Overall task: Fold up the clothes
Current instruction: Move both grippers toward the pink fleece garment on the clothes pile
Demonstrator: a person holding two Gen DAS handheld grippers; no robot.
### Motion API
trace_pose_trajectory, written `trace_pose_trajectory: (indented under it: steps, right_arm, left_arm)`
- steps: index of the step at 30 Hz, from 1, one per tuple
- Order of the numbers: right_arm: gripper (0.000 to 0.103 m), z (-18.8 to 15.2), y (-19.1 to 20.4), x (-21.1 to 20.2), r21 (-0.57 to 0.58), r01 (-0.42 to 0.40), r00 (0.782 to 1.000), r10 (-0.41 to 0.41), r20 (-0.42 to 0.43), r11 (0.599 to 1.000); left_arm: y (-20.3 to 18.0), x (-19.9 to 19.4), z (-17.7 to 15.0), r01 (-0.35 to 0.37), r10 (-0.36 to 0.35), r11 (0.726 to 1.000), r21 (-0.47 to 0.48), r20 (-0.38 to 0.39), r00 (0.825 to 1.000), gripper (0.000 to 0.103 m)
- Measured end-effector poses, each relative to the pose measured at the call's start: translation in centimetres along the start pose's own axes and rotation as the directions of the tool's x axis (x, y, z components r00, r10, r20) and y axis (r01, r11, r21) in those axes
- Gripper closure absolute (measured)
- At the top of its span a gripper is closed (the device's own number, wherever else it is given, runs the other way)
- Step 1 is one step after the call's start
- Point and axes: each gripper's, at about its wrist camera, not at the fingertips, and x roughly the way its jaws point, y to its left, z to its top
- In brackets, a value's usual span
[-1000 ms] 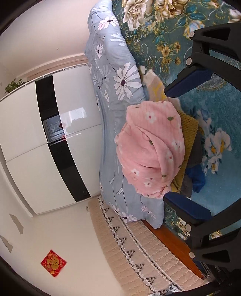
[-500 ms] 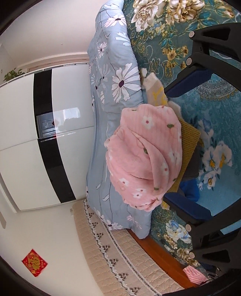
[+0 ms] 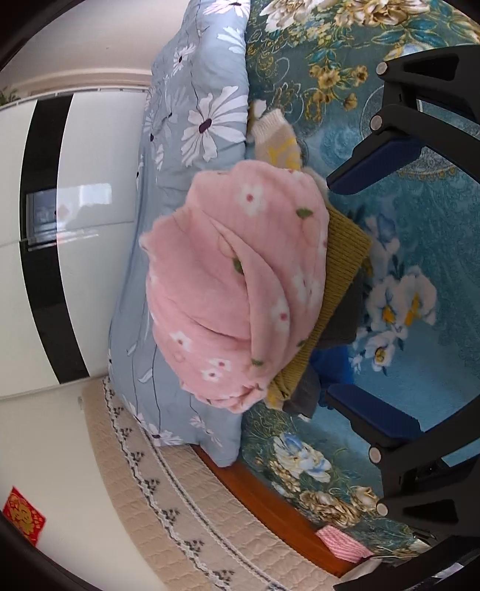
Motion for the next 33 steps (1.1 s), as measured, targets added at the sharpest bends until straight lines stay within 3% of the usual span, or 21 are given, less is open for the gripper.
trace_pose_trajectory:
  steps: [13,22,33]
  right_arm:
    - [0.000,0.5,0.0,1.3,-0.006,-0.014,0.999,0.013,-0.035,1.000]
    - [0.000,1.1,0.2,1.6,-0.025,-0.021,0.999,0.020,-0.025,0.999]
    - [0.000,1.2,0.9,2.2,-0.040,-0.028,0.999,0.027,-0.022,0.999]
  left_arm:
    - [-1.1,0.4,-0.2,0.023,-0.022,0.998,0.052,-0.014,1.000,0.000]
    - [-0.9,1.4,-0.5,0.020,-0.018,0.999,0.033,-0.039,0.999,0.000]
    - [-0.2,1.9,-0.3,0.060,-0.061,0.998,-0.019,-0.052,0.997,0.000]
